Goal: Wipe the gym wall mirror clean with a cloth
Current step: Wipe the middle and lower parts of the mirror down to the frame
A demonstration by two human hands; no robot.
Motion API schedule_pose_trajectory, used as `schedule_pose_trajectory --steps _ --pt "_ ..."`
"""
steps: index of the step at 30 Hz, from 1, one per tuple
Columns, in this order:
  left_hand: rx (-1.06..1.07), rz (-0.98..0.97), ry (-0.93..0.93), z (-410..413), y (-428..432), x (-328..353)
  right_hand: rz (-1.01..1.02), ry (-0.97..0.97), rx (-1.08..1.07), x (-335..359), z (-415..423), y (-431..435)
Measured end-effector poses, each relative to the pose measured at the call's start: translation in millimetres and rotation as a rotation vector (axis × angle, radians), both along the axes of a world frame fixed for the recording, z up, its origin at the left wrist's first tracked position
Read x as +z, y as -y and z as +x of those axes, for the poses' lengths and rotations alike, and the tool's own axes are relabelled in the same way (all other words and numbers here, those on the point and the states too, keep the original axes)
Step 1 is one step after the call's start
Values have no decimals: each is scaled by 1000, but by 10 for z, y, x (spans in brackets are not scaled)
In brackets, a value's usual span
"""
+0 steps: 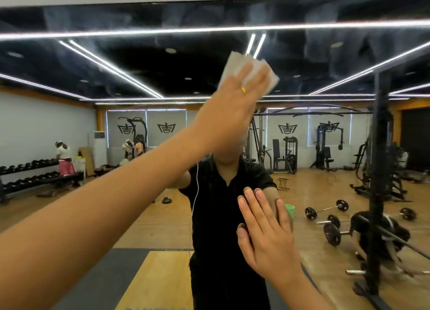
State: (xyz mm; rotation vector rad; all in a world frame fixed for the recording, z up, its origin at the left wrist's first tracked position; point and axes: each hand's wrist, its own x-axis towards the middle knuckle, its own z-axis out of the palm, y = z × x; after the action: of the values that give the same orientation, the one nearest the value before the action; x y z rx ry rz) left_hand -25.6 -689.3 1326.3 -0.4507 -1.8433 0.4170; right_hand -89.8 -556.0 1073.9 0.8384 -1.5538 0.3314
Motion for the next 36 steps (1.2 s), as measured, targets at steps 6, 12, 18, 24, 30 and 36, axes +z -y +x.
schedule_pose_trajectory --steps 6,12,18,24,30,36 --pt "35 -48 -18 38 202 -404 2 -19 1 -10 -17 -7" --pt "27 156 -37 66 265 -923 -3 -25 -2 -22 -17 14" --pt "56 256 -28 104 211 -1026 2 -22 -3 -7 -32 9" --pt "66 299 -3 165 299 -1580 6 -13 -10 -26 -34 5" --pt "84 311 -79 117 258 -965 4 -16 -2 -30 -34 17" --pt "55 398 -131 -8 92 -481 1 -9 9 -30 -49 20"
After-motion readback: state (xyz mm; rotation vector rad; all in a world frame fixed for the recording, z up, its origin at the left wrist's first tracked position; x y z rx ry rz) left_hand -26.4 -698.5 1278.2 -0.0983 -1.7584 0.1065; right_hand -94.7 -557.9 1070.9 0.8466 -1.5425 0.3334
